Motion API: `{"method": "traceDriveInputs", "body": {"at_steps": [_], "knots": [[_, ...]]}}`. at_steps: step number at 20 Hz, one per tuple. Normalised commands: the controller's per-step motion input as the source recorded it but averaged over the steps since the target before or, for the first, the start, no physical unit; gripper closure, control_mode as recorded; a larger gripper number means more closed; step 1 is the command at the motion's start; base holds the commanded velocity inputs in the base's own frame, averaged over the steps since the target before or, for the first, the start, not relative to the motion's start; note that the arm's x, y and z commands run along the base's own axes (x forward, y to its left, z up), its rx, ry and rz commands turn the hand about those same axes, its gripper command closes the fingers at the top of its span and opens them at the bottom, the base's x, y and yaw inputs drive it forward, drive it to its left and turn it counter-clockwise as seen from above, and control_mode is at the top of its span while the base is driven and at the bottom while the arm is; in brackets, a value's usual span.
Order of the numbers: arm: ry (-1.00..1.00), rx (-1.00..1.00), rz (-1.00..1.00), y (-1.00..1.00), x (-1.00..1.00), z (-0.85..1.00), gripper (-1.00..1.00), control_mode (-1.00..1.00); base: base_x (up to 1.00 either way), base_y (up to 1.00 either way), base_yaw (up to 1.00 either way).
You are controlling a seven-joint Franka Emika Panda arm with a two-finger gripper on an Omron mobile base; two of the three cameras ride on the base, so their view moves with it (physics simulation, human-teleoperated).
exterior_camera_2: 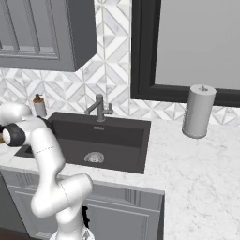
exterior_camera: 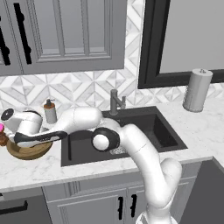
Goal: Pick the eggplant from the sink and place it in the bowl. Then pick the bowl and place it in the microwave. Then close the microwave door and press the start button.
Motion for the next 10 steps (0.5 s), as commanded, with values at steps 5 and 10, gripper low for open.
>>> {"method": "traceDriveInputs", "body": {"at_steps": [5, 10], "knots": [[-0.01, 0.00, 0.00, 0.00, 0.00, -0.39, -1.00, -1.00, 0.00, 0.00, 0.00], [-0.04, 0.00, 0.00, -0.04, 0.00, -0.21, 1.00, -1.00, 0.00, 0.00, 0.00]]}}
